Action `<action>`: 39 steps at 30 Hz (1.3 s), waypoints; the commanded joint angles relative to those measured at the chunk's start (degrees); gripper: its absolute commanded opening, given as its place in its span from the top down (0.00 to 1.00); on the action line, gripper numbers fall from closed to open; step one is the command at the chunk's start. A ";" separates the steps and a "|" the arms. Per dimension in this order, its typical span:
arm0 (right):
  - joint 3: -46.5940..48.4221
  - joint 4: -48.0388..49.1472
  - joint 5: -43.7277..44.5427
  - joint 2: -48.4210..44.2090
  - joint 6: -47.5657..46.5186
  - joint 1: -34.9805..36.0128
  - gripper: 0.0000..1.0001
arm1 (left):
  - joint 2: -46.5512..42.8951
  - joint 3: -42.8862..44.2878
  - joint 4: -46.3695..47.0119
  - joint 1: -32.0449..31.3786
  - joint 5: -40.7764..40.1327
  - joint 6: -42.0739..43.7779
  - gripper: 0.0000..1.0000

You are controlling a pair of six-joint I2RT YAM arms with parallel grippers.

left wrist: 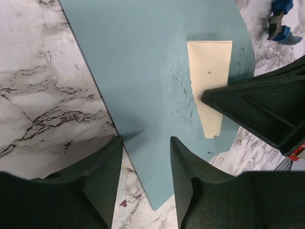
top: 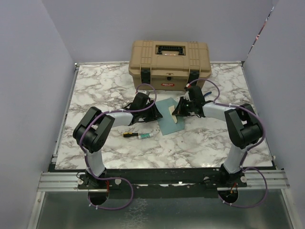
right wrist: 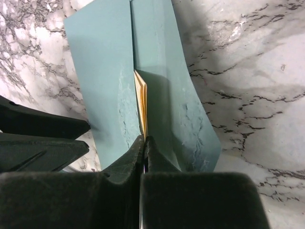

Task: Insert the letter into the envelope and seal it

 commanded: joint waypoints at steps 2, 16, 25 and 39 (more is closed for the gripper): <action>0.84 2.04 -4.10 3.59 0.75 1.43 0.97 | 3.13 -2.14 -4.46 -0.16 0.09 1.76 0.53; 1.43 -5.65 8.50 -4.53 -1.47 1.62 0.64 | 1.15 -3.20 -4.53 -0.12 -3.46 2.20 0.52; 3.78 -5.26 9.42 -1.38 -2.05 1.61 0.57 | 0.08 -2.56 -5.90 -0.16 -6.19 2.46 0.36; 6.87 -4.48 11.25 3.92 -1.83 1.60 0.69 | 3.02 2.90 -9.93 -0.12 -11.78 3.44 0.38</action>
